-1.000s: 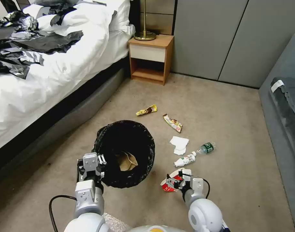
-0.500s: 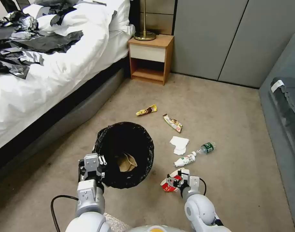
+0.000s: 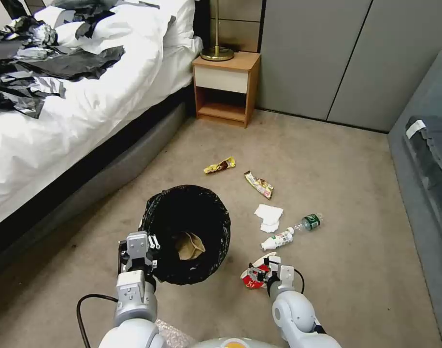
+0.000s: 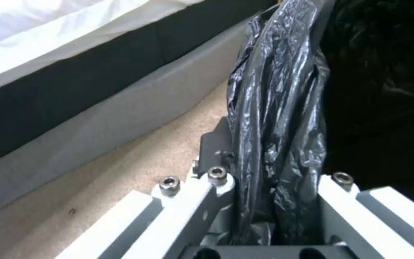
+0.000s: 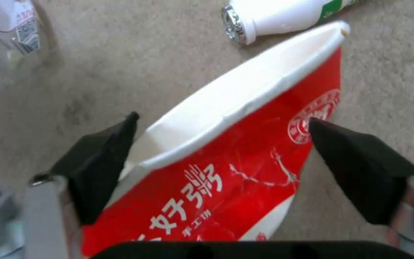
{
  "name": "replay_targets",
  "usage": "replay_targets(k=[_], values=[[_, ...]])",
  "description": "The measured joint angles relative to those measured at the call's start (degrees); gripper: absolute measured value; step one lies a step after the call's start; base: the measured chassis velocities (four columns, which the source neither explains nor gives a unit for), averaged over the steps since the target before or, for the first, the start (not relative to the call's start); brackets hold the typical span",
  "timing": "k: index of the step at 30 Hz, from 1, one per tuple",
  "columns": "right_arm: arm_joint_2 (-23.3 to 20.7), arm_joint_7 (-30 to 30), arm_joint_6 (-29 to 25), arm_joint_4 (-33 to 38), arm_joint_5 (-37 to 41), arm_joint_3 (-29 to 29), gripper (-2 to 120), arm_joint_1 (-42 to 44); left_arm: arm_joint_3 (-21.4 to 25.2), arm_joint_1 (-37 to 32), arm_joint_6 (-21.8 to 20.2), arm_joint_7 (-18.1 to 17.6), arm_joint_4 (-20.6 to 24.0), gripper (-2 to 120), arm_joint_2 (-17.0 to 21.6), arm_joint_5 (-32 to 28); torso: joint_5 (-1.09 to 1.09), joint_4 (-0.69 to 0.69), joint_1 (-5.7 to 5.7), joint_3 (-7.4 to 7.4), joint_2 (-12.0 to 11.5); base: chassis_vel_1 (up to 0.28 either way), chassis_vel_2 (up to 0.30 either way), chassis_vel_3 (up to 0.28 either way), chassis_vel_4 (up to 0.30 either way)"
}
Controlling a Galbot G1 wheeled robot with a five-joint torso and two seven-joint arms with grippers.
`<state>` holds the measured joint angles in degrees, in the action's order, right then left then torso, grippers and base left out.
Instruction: Pick up the trash bin, then pick up the garbage from the floor and place it into the trash bin.
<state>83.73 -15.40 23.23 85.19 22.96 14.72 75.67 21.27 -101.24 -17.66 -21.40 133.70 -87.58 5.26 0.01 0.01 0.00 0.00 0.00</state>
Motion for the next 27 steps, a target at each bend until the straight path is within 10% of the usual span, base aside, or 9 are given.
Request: replay_targets(k=[27], values=[[0.1,-0.3,-1.9,0.1,-1.9,0.8,0,0.9,-0.3,-0.5,1.2,0.2,0.7,1,0.3,0.6,-0.01,-0.01,0.00,0.00,0.0,0.000,0.000,0.000,0.000]])
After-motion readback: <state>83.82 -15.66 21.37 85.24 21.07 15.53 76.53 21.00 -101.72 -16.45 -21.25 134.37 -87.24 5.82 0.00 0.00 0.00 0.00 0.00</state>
